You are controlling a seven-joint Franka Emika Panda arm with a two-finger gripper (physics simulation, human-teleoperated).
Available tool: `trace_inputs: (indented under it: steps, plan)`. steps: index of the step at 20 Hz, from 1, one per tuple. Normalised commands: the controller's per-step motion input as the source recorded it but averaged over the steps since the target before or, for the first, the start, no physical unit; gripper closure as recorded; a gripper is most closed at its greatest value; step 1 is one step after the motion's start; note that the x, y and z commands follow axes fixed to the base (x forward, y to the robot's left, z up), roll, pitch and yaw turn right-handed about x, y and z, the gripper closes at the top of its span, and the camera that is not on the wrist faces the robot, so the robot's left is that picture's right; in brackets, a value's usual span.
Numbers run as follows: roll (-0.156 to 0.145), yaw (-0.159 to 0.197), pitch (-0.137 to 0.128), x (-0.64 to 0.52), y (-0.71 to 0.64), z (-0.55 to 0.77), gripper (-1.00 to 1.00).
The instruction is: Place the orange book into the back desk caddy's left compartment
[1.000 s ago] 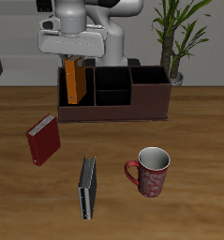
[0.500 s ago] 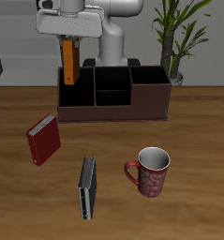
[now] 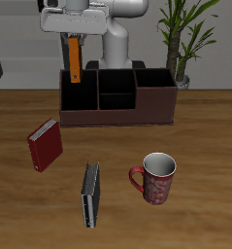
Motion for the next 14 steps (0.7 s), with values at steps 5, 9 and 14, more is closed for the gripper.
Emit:
trace_inputs:
  steps: [5, 9, 14]
  plan:
    - [-0.002, 0.023, 0.011, -0.25, 0.04, -0.13, 1.00]
    - [-0.026, -0.006, 0.028, -0.08, -0.06, -0.17, 1.00]
    - [0.001, -0.007, 0.023, -0.05, -0.02, -0.15, 1.00]
